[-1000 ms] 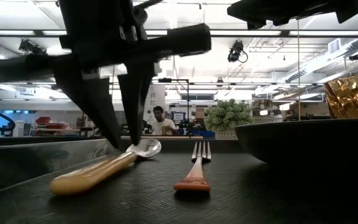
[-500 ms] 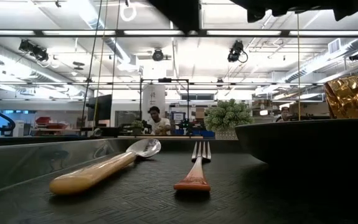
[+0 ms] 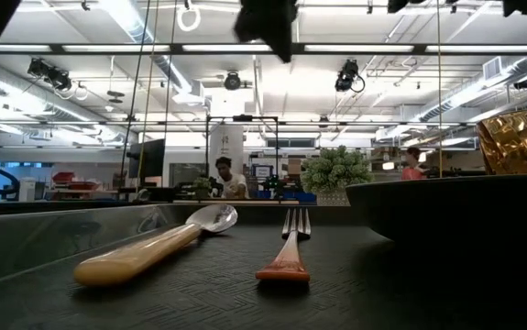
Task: Pick and place plate/cup/fork/spoon on tray
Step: Return to Home Position
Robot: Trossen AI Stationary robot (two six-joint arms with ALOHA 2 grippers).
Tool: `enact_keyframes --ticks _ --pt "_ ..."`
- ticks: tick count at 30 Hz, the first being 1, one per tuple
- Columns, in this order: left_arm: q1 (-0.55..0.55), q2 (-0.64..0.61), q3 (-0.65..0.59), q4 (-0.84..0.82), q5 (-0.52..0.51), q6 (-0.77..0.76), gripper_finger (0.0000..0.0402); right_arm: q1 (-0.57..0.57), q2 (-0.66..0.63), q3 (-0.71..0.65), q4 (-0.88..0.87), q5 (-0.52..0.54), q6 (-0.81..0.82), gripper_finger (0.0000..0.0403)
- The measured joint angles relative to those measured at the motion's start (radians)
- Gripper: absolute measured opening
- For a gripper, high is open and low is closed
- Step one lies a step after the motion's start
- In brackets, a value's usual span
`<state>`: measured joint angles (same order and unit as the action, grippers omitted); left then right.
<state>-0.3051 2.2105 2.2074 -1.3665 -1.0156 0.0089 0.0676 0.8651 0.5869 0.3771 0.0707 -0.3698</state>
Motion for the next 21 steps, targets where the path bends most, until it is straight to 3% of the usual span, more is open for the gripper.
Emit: enact_keyframes --ticks 4,8,14,21 --pt "0.046 -0.007 -0.001 -0.135 0.006 0.137 0.0061 0.004 -0.11 0.0 -0.081 0.047 0.024 0.0066" --pt "0.083 -0.063 0.0 -0.165 0.04 0.141 0.0041 0.013 -0.195 0.0 -0.184 0.064 0.095 0.0066" --pt "0.136 -0.177 -0.011 -0.098 0.258 0.051 0.0012 0.03 -0.241 0.0 -0.302 0.066 0.147 0.0066" --pt "0.157 -0.281 -0.169 0.072 0.435 0.054 0.0009 0.058 -0.261 -0.026 -0.349 0.066 0.209 0.0066"
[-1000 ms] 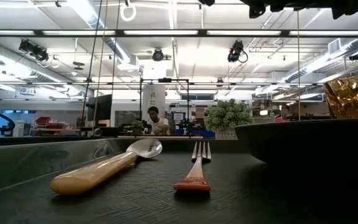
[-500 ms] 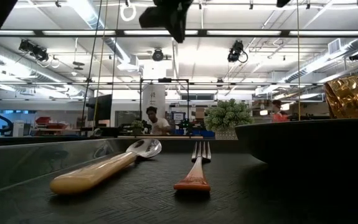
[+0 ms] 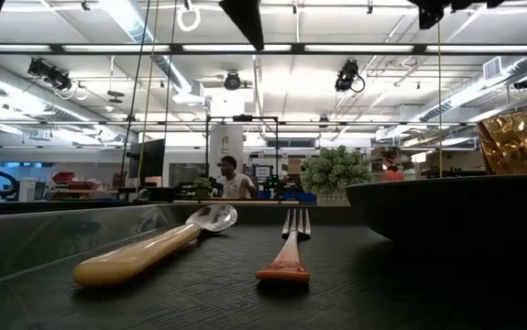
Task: Pick and place plate/cup/fork/spoon on tray
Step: Return to Home Position
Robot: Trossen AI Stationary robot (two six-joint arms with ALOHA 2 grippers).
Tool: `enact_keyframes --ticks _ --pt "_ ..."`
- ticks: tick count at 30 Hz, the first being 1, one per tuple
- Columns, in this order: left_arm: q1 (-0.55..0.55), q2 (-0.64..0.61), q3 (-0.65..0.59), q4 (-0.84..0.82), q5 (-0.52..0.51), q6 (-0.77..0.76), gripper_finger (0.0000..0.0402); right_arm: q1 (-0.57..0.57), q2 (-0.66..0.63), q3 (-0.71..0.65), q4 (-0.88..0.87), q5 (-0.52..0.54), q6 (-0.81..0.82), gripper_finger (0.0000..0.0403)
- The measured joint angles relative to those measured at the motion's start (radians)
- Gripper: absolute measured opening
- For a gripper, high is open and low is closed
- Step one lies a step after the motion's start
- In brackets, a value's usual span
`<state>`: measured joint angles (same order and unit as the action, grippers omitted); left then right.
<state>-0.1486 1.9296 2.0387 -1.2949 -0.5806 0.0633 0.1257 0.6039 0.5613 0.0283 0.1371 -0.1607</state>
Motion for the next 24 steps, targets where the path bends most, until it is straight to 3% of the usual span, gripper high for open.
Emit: enact_keyframes --ticks 11,24 --pt "-0.036 -0.226 -0.496 0.367 0.11 -0.014 0.0008 0.006 -0.091 -0.221 0.195 0.011 0.057 0.0066" --pt "-0.029 -0.602 -1.052 0.888 0.129 0.046 0.0008 0.005 -0.248 -0.327 0.241 0.027 0.034 0.0066"
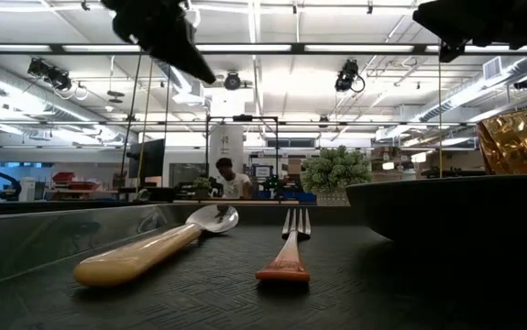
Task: Pick and place plate/cup/fork/spoon on tray
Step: Return to Home Position
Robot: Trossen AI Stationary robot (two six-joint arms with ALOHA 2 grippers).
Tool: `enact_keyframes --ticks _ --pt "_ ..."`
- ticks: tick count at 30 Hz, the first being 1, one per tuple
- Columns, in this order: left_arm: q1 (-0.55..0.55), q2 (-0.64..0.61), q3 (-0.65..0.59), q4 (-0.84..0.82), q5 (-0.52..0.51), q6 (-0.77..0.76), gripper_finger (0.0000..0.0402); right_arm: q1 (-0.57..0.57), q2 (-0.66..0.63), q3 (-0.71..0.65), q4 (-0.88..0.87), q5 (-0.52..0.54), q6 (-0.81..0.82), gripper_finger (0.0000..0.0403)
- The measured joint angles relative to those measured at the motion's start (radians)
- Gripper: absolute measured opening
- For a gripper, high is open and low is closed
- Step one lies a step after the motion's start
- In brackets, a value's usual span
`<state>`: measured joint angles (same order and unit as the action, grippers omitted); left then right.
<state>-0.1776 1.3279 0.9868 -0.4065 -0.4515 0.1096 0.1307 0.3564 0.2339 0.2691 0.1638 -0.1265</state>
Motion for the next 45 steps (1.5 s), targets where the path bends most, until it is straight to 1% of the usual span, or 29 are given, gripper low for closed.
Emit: enact_keyframes --ticks 5,12,18,21,24,26,27,29,32,34,36,41,45 --pt "0.035 -0.138 -0.209 0.176 0.033 0.07 0.0008 0.0 -0.057 -0.014 -0.031 -0.001 0.001 0.0066" --pt "0.104 -0.375 -0.493 0.455 0.149 0.082 0.0008 0.0 -0.135 -0.014 -0.076 -0.027 -0.005 0.0066" --pt "0.124 -0.57 -0.718 0.7 0.168 0.002 0.0009 0.0 -0.187 -0.014 -0.084 -0.027 0.001 0.0053" --pt "0.124 -0.66 -0.787 0.764 0.196 -0.066 0.0009 0.0 -0.188 -0.036 -0.052 -0.027 0.028 0.0042" --pt "0.121 -0.741 -0.824 0.766 0.202 -0.134 0.0007 0.0 -0.188 -0.094 0.05 -0.026 0.052 0.0031" --pt "0.114 -0.791 -0.849 0.78 0.209 -0.157 0.0005 0.0 -0.188 -0.145 0.122 0.004 0.058 0.0024" --pt "0.108 -0.812 -0.858 0.795 0.222 -0.167 0.0004 0.0 -0.188 -0.173 0.162 0.038 0.065 0.002" --pt "0.093 -0.861 -0.87 0.806 0.244 -0.182 0.0004 0.0 -0.188 -0.224 0.244 0.15 0.091 0.0013" --pt "0.065 -0.93 -0.886 0.798 0.247 -0.208 0.0004 -0.001 -0.186 -0.221 0.207 0.313 0.176 0.0007" --pt "0.048 -0.973 -0.898 0.784 0.247 -0.216 0.0004 -0.001 -0.186 -0.221 0.187 0.377 0.217 0.0007" --pt "0.037 -1.012 -0.911 0.758 0.247 -0.225 0.0004 -0.001 -0.186 -0.221 0.179 0.394 0.223 0.001" --pt "0.024 -1.107 -0.918 0.649 0.247 -0.228 0.0003 -0.001 -0.186 -0.221 0.179 0.391 0.198 0.0027" --pt "0.024 -1.2 -0.918 0.56 0.247 -0.23 0.0003 -0.001 -0.186 -0.221 0.179 0.39 0.197 0.0031"
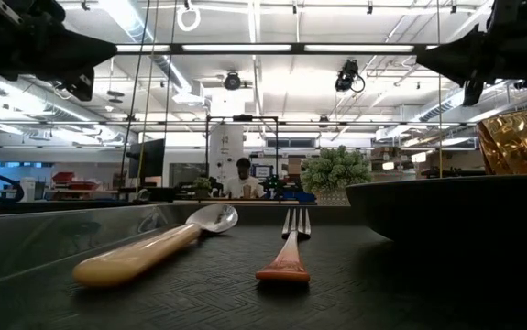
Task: Pick and place plate/cup/fork/spoon on tray
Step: Return to Home Position
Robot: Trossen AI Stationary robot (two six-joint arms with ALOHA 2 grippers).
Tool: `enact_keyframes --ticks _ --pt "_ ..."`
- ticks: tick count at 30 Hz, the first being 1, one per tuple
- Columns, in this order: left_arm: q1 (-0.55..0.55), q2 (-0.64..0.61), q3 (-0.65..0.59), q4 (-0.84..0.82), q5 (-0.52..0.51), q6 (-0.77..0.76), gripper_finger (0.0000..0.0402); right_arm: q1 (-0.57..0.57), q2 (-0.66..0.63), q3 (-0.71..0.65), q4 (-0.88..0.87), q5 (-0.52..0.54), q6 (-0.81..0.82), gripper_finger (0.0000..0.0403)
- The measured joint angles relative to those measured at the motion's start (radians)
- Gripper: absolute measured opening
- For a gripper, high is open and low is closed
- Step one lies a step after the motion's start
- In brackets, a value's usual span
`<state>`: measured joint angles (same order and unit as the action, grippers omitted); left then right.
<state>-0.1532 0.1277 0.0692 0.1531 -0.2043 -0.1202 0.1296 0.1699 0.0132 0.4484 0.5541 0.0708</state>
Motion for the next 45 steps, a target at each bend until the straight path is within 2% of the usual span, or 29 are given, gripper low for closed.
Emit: enact_keyframes --ticks 5,14,17,24,45 --pt "-0.001 -0.129 0.001 -0.108 -0.001 0.008 0.0003 0.0 0.0 0.0 0.0 -0.001 -0.002 0.0029" --pt "-0.021 -0.124 0.0 -0.099 0.103 0.037 0.0003 0.0 0.0 0.001 0.004 0.0 -0.002 0.0031" --pt "-0.021 -0.124 0.0 -0.1 0.096 0.042 0.0013 0.0 0.0 0.001 0.006 0.002 -0.002 0.003" --pt "-0.021 -0.115 0.0 -0.104 0.094 -0.082 0.0038 0.0 0.0 0.001 0.006 0.002 -0.002 0.0029" --pt "-0.021 -0.115 0.0 -0.105 0.093 -0.078 0.0032 0.0 0.0 0.001 0.006 0.002 -0.002 0.0029"
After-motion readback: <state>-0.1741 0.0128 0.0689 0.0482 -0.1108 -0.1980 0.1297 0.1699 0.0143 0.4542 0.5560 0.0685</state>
